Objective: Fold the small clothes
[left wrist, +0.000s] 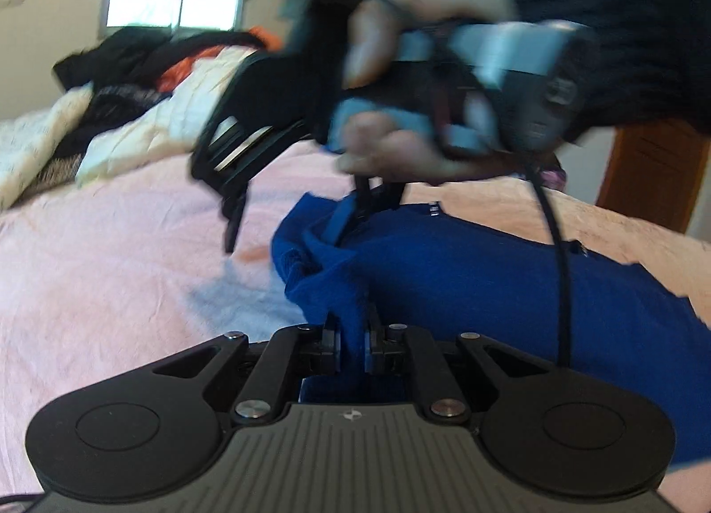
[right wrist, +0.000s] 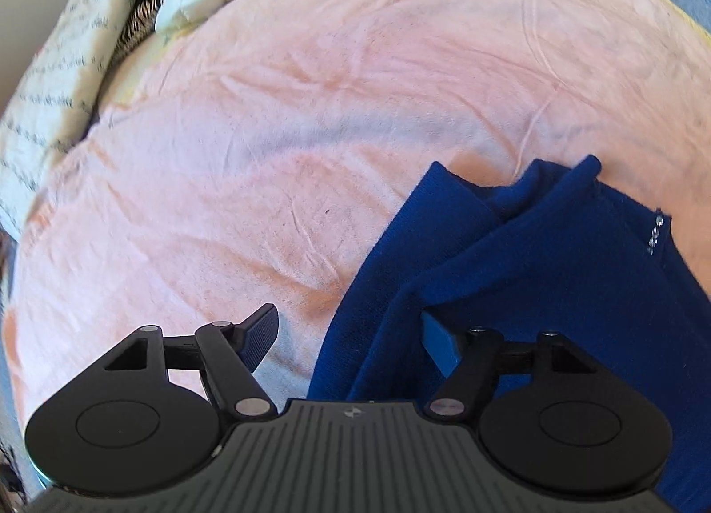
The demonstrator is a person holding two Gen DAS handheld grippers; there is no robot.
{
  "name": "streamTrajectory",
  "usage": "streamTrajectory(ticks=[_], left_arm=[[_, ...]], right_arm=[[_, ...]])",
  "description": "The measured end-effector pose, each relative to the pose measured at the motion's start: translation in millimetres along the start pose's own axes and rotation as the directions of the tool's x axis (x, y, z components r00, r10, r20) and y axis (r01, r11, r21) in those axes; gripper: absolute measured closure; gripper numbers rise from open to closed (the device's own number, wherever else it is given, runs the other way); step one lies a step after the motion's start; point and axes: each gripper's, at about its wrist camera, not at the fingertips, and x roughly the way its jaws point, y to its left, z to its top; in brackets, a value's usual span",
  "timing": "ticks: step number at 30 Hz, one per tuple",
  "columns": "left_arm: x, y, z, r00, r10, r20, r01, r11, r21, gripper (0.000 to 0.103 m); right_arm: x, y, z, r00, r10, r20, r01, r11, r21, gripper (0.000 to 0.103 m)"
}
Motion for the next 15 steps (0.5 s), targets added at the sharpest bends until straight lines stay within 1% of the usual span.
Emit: streamTrajectory(ticks=[2,3,5,6,7,9,11,12,13,14,15], left_arm=[[-0.9,-4.3,-0.5,1.000,-0.006,0.011,0.005,1.000,0.030,0.095],[0.8,-4.4,0.0,1.000,-0.006,0.004,0.006,1.000,0.028,0.094],[4.9,-1.3,0.6,1.000,-0.005,-0.022,0.005,1.000,0.006,0.095],[7.7,1.1,0.9,0.999,-0.003,-0.034,0.003,1.000,-0.005,0.095],[9.2,1.3,1.1,0.999,-0.001,-0.046,0.000,1.000,-0.012,0.094],[10.9,1.1,1.3,0.998,0.017,-0.066,-0.019,0.999,-0.029,0.094],[9.8,4.2,2.5,0.997,0.036,-0.068,-0.039,0.998,-0.050,0.094],[8.3,5.9,2.9,0.997,0.037,-0.064,-0.040,0.998,-0.053,0.094],[8.0,7.2,3.7,0.997,0.034,-0.070,-0.038,0.998,-0.052,0.091],[8.3,7.3,3.5,0.996,0.022,-0.086,-0.027,0.998,-0.049,0.079],[9.3,9.2,2.9,0.994,0.015,-0.105,-0.020,0.998,-0.053,0.069]], right_arm=[[2.0,3.0,0.8,1.000,-0.024,-0.016,0.024,0.999,-0.033,0.027],[2.6,4.2,1.1,0.999,-0.033,-0.022,0.032,0.999,-0.042,0.027],[3.4,6.9,0.6,0.998,-0.052,-0.029,0.050,0.997,-0.063,0.033],[3.3,8.2,0.2,0.997,-0.068,-0.029,0.066,0.995,-0.076,0.041],[3.0,8.9,-0.3,0.996,-0.085,-0.030,0.082,0.993,-0.090,0.046],[2.9,8.8,0.4,0.994,-0.107,-0.031,0.103,0.989,-0.105,0.044],[1.4,5.7,-1.0,0.996,-0.090,-0.024,0.087,0.992,-0.093,0.043],[0.7,3.7,-2.0,0.997,-0.080,-0.018,0.078,0.993,-0.090,0.039],[0.3,2.9,-3.4,0.998,-0.067,-0.014,0.066,0.994,-0.090,0.033],[0.4,2.8,-4.7,0.999,-0.052,-0.011,0.051,0.995,-0.089,0.029],[0.1,2.8,-6.9,0.999,-0.037,-0.007,0.036,0.995,-0.092,0.023]])
